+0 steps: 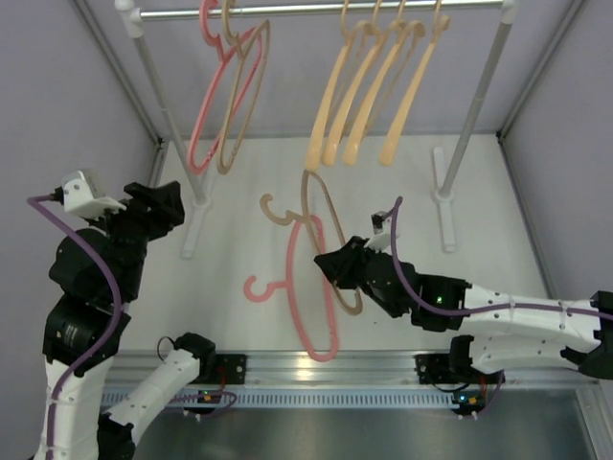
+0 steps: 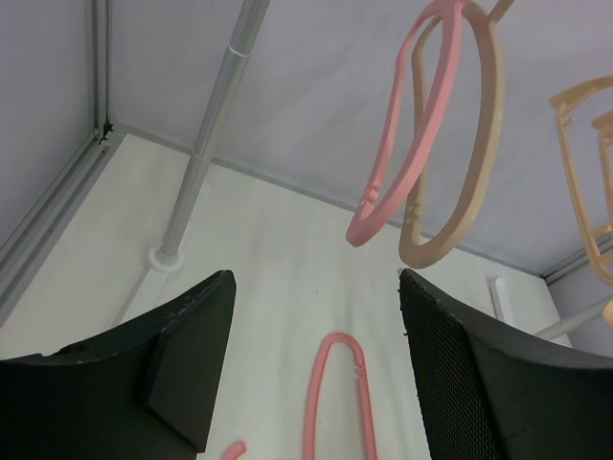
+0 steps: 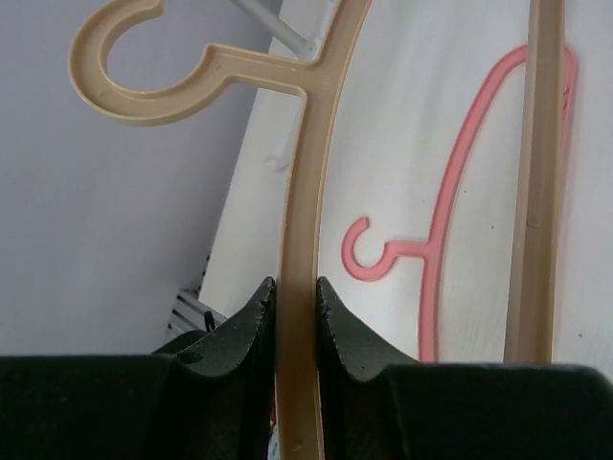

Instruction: Organize the hangers

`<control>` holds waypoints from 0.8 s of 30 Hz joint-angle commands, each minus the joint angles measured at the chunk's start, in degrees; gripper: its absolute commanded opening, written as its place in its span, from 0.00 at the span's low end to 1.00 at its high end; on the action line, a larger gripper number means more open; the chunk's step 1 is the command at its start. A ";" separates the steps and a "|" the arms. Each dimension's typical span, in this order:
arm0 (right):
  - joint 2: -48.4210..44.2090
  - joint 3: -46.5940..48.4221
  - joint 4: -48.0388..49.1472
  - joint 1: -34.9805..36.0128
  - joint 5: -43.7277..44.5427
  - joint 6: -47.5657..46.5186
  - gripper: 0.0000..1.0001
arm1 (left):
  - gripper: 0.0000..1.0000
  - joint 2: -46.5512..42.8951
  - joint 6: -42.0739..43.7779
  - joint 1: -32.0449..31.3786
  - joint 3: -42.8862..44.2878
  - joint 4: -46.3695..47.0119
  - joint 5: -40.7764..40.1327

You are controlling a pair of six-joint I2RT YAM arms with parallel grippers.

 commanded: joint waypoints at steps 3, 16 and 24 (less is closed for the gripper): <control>-2.57 -1.74 12.95 0.85 3.36 4.46 0.00 | 0.74 -0.47 -0.03 0.03 2.17 0.59 1.63; 2.79 3.36 22.46 2.69 4.67 4.19 0.00 | 0.71 3.48 -1.59 0.12 4.99 -2.13 23.76; 3.32 2.48 22.90 4.19 9.16 3.58 0.00 | 0.71 1.82 -9.34 0.12 -5.12 -1.96 33.71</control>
